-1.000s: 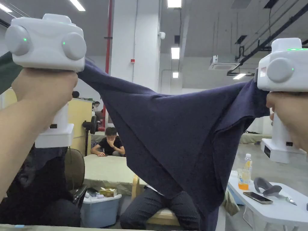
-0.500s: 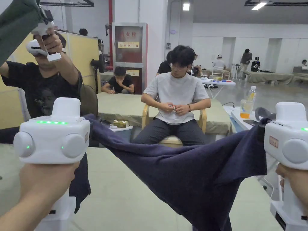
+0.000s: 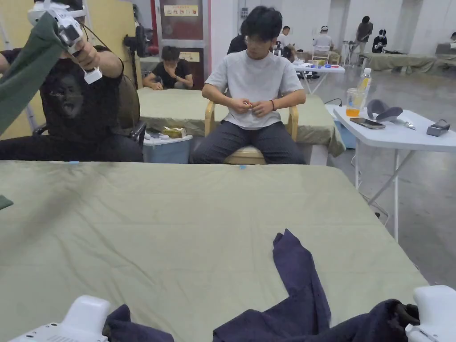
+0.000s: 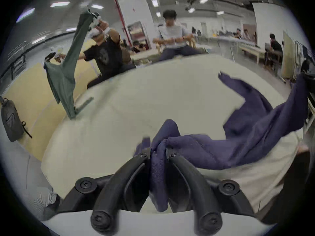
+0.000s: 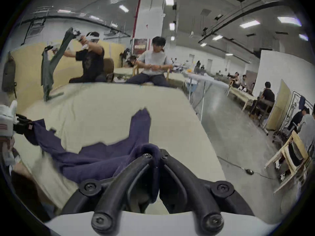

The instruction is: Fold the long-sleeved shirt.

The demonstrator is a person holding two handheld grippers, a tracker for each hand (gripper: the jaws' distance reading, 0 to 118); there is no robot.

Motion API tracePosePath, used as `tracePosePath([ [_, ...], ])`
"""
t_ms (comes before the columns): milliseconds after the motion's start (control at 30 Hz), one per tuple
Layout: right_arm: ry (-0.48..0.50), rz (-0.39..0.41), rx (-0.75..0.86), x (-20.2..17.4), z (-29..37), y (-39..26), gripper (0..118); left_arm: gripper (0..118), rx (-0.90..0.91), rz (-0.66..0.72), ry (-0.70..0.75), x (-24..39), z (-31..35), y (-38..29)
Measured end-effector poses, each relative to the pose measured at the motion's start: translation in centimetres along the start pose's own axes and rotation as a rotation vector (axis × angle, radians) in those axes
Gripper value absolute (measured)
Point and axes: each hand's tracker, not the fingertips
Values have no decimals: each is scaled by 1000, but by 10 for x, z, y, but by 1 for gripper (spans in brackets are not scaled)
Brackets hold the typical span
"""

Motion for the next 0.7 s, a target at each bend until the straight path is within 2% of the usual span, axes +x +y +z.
tracePosePath([
  [167, 35, -12, -150, 7, 22, -45, 16, 18, -115, -23, -10, -5, 0, -46],
  [233, 68, 7, -213, 9, 25, -61, 16, 18, -164, -19, -23, -8, -6, -57],
  [300, 96, 32, -302, 11, 22, -78, 16, 18, -218, -85, -5, -4, -14, -69],
  [367, 119, 20, -383, 11, 19, -92, 16, 18, -266, -128, -17, 0, -17, -75],
  [433, 126, 20, -380, 11, 20, -99, 16, 19, -259, -122, -18, 6, -14, -78],
  [467, 126, 18, -374, 12, 20, -101, 16, 23, -224, -122, 13, 6, -11, -74],
  [500, 123, 10, -363, 13, 21, -102, 23, 47, -226, -110, 5, 6, -10, -70],
  [533, 112, -1, -351, 15, 22, -101, 38, 80, -232, -100, 4, 6, -9, -67],
  [567, 80, -9, -361, 18, 24, -97, 54, 109, -239, -76, -16, 5, -7, -62],
  [600, 64, -18, -349, 22, 29, -91, 84, 118, -232, -59, -27, 4, -2, -56],
  [633, 62, -29, -320, 28, 34, -87, 98, 118, -193, -35, -63, 4, 6, -49],
  [700, 76, -44, -238, 39, 53, -71, 101, 118, -141, -24, -90, 5, 18, -30],
])
